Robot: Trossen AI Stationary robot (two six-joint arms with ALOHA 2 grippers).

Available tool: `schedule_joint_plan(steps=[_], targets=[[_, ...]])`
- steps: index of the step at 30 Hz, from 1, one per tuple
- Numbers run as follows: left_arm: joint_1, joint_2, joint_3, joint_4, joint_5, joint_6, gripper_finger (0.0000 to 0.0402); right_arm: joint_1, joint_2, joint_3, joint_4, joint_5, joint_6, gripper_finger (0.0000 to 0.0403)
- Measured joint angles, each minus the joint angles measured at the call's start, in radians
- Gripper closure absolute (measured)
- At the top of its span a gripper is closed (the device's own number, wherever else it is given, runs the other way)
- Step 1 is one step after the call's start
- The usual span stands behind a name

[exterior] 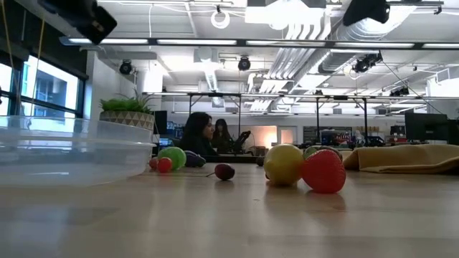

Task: Pick and placing Produce into tupperware
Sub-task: Adjust the transparent bin

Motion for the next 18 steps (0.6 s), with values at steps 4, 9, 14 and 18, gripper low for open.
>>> schedule_joint_plan(steps=[4, 9, 14, 18], targets=[[-0.097, 0.143, -0.002, -0.038, -0.029, 0.004, 0.0401, 0.036, 0.069, -0.009, -0.011, -0.019, -0.02, 0.0357], [-0.204, 0.341, -0.002, 0.03, -0.14, 0.024, 0.0401, 0.065, 0.108, -0.035, -0.012, -0.001, 0.009, 0.0357], [-0.235, 0.524, -0.002, 0.193, -0.174, 0.027, 0.0401, 0.084, 0.125, -0.036, -0.002, 0.025, 0.022, 0.0357], [-0.231, 0.646, -0.002, 0.289, -0.146, 0.031, 0.0401, 0.094, 0.121, -0.036, -0.003, 0.033, 0.031, 0.0357]])
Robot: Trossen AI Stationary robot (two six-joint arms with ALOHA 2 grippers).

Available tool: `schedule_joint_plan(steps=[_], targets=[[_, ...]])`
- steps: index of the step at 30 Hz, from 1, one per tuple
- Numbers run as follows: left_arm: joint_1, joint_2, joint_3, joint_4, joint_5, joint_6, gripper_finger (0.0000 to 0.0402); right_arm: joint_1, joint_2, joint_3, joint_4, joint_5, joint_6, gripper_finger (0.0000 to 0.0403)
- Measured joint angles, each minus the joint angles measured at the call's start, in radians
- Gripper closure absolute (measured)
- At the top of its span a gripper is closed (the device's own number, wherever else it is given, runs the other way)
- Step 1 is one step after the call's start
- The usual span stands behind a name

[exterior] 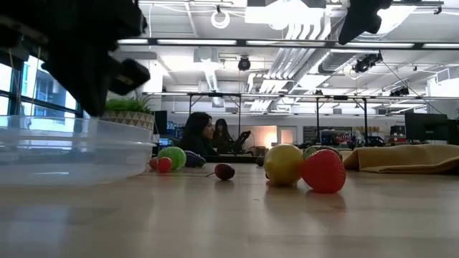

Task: Pick and placing Produce into tupperware
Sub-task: Adjust the transparent bin

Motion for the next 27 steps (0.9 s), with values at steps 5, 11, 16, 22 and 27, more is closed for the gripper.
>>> schedule_joint_plan(steps=[5, 11, 16, 22, 27], targets=[[0.0, 0.106, 0.0, 0.074, 0.0, 0.004, 0.0401, 0.001, -0.001, 0.0, -0.001, 0.0, 0.006, 0.0357], [0.001, 0.174, 0.001, 0.191, 0.0, 0.003, 0.0401, 0.001, -0.001, 0.0, -0.001, 0.001, -0.001, 0.0357], [0.004, 0.218, 0.042, 0.228, -0.029, 0.05, 0.0401, 0.001, -0.001, 0.0, -0.001, 0.001, -0.01, 0.0357], [0.063, 0.305, 0.119, 0.231, -0.021, 0.116, 0.0401, 0.001, -0.001, 0.0, -0.001, 0.001, -0.01, 0.0357], [0.125, 0.347, 0.186, 0.225, -0.008, 0.187, 0.0401, 0.001, -0.001, 0.0, -0.002, 0.001, -0.002, 0.0357]])
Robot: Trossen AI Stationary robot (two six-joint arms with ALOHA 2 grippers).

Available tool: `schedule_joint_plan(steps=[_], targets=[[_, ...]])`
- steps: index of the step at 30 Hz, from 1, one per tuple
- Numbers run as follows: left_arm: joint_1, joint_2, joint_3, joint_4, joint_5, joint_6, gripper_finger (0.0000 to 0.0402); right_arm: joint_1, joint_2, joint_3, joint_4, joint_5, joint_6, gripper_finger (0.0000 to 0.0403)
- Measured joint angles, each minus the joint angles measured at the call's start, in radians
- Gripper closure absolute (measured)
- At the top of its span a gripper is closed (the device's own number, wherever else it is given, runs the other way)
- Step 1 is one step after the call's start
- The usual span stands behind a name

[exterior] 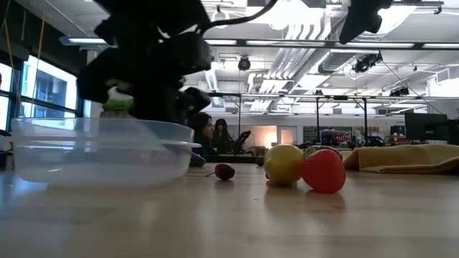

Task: Pick and placing Produce into tupperware
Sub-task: Adjust the transparent bin

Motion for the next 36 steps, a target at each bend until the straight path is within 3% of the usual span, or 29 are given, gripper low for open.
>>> schedule_joint_plan(steps=[15, 19, 25, 31, 36], targets=[[0.133, 0.002, 0.07, -0.071, 0.06, 0.153, 0.0401, 0.0, 0.0, 0.0, -0.003, 0.0, -0.002, 0.0357], [0.109, -0.004, 0.071, -0.108, 0.136, 0.178, 0.0401, 0.0, 0.0, 0.0, -0.004, 0.0, -0.003, 0.0357], [0.059, 0.004, 0.07, -0.222, 0.138, 0.181, 0.0401, 0.0, 0.0, 0.0, -0.008, 0.0, -0.007, 0.0357], [-0.02, 0.004, 0.07, -0.198, 0.221, 0.209, 0.0401, 0.0, 0.0, 0.0, -0.008, -0.001, -0.019, 0.0357], [-0.079, 0.004, 0.07, -0.244, 0.205, 0.21, 0.0401, 0.0, 0.0, 0.0, -0.008, -0.012, -0.028, 0.0357]])
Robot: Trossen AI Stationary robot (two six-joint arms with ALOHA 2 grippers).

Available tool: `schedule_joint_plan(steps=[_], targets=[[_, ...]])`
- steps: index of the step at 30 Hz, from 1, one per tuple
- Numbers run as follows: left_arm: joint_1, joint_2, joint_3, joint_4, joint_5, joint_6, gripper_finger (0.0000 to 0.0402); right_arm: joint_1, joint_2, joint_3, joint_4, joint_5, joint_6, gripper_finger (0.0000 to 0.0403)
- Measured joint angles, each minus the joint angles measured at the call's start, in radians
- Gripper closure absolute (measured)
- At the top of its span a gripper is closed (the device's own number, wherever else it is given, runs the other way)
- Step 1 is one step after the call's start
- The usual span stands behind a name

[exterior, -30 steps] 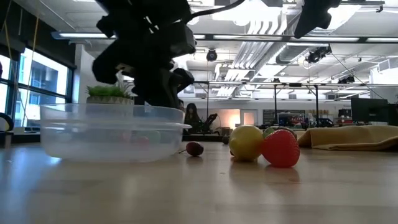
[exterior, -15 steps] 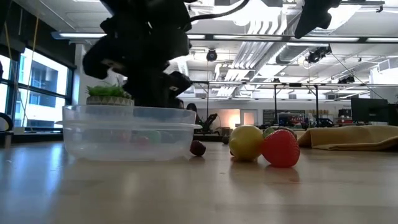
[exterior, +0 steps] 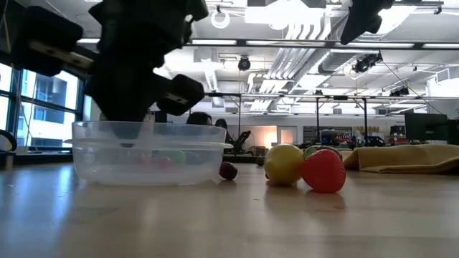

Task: Pick and placing Produce into tupperware
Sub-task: Adjust the transparent bin, then put the brown kiwi into the transparent bin

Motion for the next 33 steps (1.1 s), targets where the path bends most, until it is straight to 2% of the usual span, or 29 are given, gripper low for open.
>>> schedule_joint_plan(steps=[8, 15, 20, 28, 33], targets=[[-0.014, 0.0, 0.0, -0.145, -0.088, -0.018, 0.0401, 0.0, 0.0, 0.0, 0.0, -0.033, -0.01, 0.0357], [-0.013, 0.0, 0.0, -0.232, -0.132, -0.024, 0.0401, 0.043, 0.0, 0.0, -0.003, -0.033, 0.006, 0.0357], [-0.013, 0.0, 0.0, -0.273, -0.211, -0.024, 0.0401, 0.084, 0.0, 0.0, -0.004, -0.009, 0.033, 0.0357], [-0.013, -0.009, 0.001, -0.269, -0.281, -0.08, 0.0401, 0.12, 0.0, 0.0, -0.023, 0.029, 0.066, 0.0357], [-0.013, -0.009, 0.063, -0.281, -0.301, -0.095, 0.0401, 0.12, 0.0, 0.0, -0.026, 0.029, 0.066, 0.0357]])
